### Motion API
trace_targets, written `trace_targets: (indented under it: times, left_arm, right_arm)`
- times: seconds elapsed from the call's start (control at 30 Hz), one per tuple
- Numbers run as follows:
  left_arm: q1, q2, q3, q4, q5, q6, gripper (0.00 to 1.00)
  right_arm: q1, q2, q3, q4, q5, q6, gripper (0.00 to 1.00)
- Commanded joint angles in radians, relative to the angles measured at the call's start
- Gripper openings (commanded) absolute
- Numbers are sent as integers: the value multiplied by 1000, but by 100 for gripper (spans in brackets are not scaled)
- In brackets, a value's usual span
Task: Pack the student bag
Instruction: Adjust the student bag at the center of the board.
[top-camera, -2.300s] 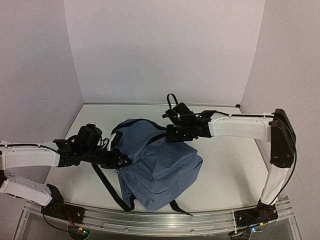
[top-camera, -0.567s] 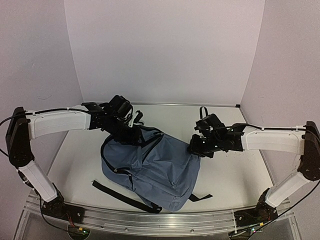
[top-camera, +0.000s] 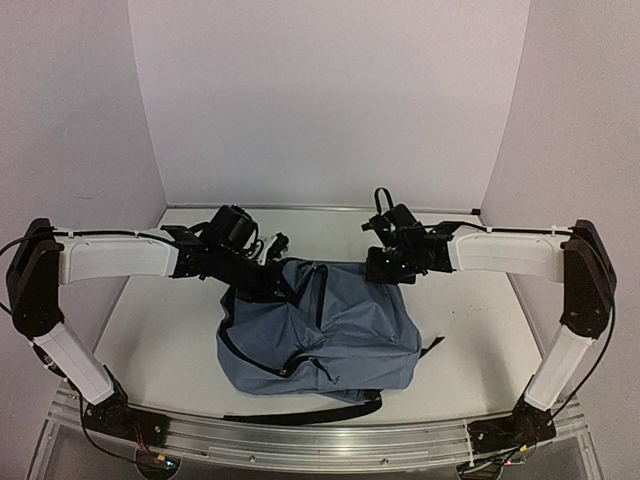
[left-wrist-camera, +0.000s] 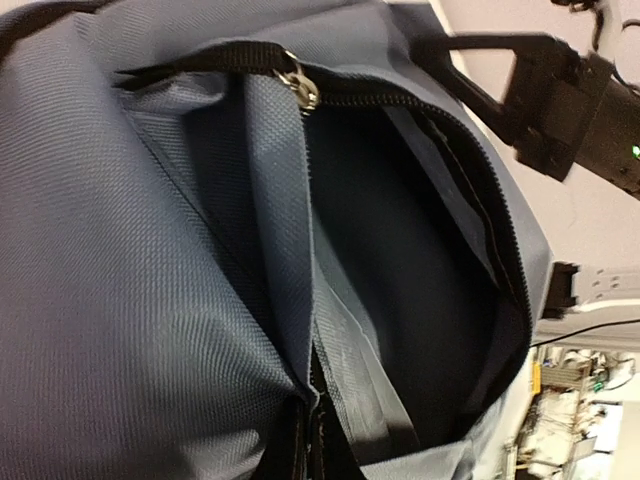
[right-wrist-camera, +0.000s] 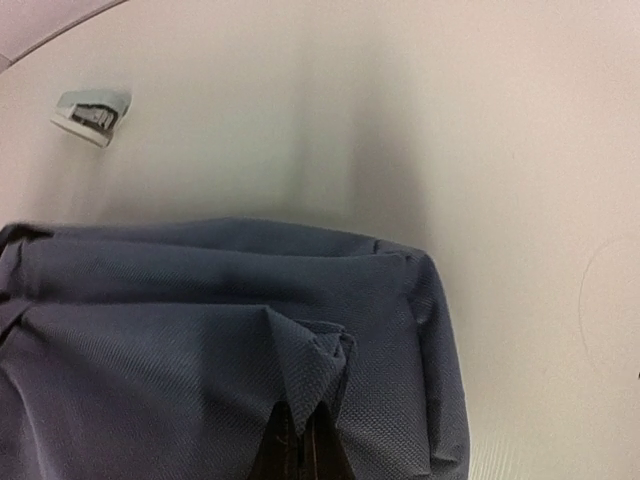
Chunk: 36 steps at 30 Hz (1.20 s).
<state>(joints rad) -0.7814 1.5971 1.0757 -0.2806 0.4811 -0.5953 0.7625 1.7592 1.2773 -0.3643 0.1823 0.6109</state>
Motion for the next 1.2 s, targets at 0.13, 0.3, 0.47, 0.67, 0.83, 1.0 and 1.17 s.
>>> trace_targets:
  times: [0.13, 0.3, 0.47, 0.67, 0.83, 1.0, 1.17]
  left_arm:
    - [-17, -34, -114, 298, -24, -209, 0]
    - [-18, -34, -127, 363, -42, -248, 0]
    - [-18, -34, -134, 371, -36, -256, 0]
    - [-18, -42, -140, 376, -34, -257, 0]
    - [-18, -54, -151, 395, -27, -249, 0]
    - [-18, -79, -159, 392, -32, -236, 0]
    - [-18, -137, -178, 388, -52, -202, 34]
  right_arm:
    - [63, -39, 154, -71, 202, -121, 69]
    - [194, -91, 188, -146, 272, -99, 75]
    - [284, -74, 212, -176, 239, -50, 68]
    - [330, 9, 259, -240, 268, -42, 65]
    - [352, 88, 319, -286, 291, -61, 46]
    - [369, 111, 365, -307, 318, -59, 19]
    - [369, 40, 361, -312, 354, 2, 0]
